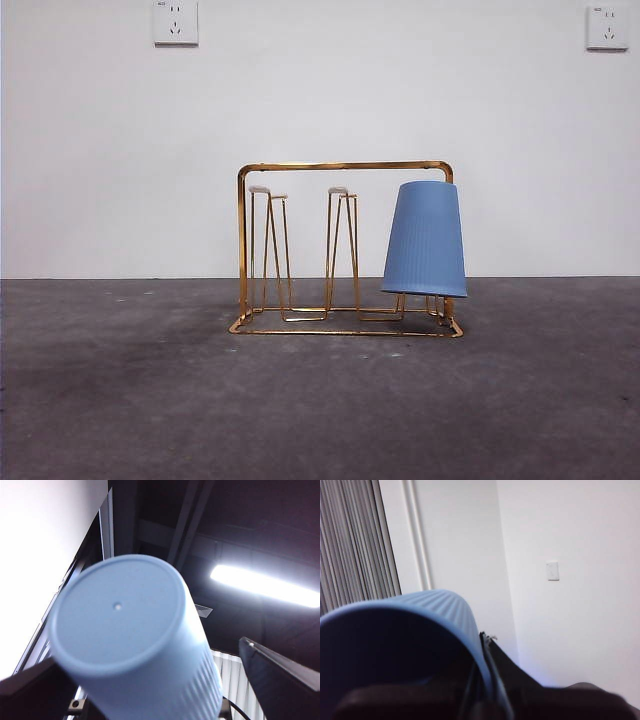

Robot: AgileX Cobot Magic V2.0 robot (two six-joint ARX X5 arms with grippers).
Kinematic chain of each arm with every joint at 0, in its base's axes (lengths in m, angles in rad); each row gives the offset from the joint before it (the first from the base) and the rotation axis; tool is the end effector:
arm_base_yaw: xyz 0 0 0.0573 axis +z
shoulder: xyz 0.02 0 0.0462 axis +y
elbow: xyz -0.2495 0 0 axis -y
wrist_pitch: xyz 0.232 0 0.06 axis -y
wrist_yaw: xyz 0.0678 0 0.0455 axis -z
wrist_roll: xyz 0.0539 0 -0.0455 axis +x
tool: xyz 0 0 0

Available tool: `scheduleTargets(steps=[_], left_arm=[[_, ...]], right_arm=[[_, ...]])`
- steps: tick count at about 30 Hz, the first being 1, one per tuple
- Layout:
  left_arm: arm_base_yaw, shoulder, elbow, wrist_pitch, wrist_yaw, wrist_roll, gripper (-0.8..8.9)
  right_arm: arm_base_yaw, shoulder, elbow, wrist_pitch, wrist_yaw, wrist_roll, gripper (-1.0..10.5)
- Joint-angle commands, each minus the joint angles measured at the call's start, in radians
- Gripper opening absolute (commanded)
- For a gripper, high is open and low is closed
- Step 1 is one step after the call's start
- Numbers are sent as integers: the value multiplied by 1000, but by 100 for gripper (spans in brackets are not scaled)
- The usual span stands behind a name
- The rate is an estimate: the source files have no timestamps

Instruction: Pick up cup 1,put cup 1 in the cup rack,pick up cup 2,put cup 2 in the cup rack

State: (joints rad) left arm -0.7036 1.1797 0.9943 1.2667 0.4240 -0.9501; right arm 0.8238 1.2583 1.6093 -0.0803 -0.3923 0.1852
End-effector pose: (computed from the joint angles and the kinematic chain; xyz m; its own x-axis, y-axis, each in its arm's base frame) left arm 0.1526 -0.1586 0.4536 0.0606 -0.5910 0.8044 0.9762 -0.1331 -0.1713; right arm 0.1574 0.2003 0.5085 0.3244 0.9131 0.2471 -0.9459 0.3153 0.0770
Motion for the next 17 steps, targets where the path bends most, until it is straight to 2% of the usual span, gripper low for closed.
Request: scheduleTargets(steps=[1, 5, 7, 9, 11, 14, 17], left_arm=[[-4, -2, 2, 14, -14, 13, 504], [-4, -2, 2, 14, -33, 13, 485], [-4, -2, 2, 13, -33, 13, 353], [-4, -2, 2, 13, -37, 13, 171], [-4, -2, 2, 13, -43, 13, 87], [-4, -2, 2, 4, -48, 13, 79], [-4, -2, 2, 2, -51, 12, 8]], right_arm=[[15, 19, -4, 11, 7, -14, -12], [21, 22, -4, 6, 12, -26, -12], [21, 22, -4, 8, 17, -30, -12], [21, 22, -4, 9, 19, -30, -12], [21, 22, -4, 9, 18, -30, -12], [21, 22, -4, 10, 18, -30, -12], [21, 22, -4, 0, 18, -30, -11]])
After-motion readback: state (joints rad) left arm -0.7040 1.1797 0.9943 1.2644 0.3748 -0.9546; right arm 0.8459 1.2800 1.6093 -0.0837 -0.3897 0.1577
